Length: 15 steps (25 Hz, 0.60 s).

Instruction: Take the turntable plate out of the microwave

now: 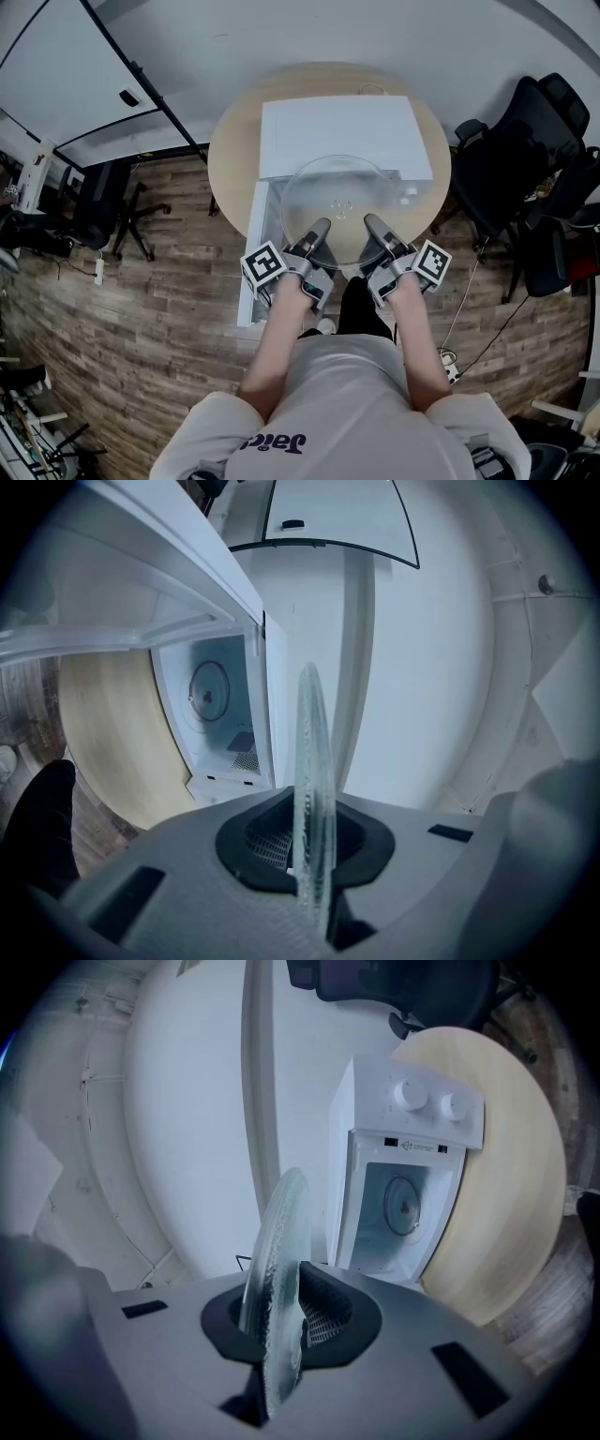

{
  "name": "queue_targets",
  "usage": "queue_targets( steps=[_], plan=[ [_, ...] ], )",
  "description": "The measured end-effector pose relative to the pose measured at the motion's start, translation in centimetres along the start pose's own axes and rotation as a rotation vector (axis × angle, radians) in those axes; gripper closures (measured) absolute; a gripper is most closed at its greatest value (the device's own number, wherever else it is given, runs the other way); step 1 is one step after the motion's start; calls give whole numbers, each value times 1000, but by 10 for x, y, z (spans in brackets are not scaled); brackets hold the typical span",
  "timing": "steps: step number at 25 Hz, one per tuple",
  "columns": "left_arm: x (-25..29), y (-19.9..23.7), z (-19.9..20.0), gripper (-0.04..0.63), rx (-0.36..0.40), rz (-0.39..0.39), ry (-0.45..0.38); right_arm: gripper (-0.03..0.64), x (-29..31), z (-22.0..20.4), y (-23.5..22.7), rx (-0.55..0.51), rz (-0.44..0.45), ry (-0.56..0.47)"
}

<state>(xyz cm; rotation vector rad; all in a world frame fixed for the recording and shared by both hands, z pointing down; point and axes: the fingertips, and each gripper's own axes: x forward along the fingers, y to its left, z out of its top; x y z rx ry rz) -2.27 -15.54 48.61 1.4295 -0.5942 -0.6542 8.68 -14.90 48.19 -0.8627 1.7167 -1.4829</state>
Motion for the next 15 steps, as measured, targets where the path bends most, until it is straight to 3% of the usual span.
queue_targets(
  steps=[10, 15],
  plan=[
    [1, -1, 0, 565, -25, -15, 4, 580, 3, 0, 1, -15, 2, 12],
    [-1, 8, -4, 565, -45, 17, 7, 580, -2, 0, -2, -15, -2, 15]
  ],
)
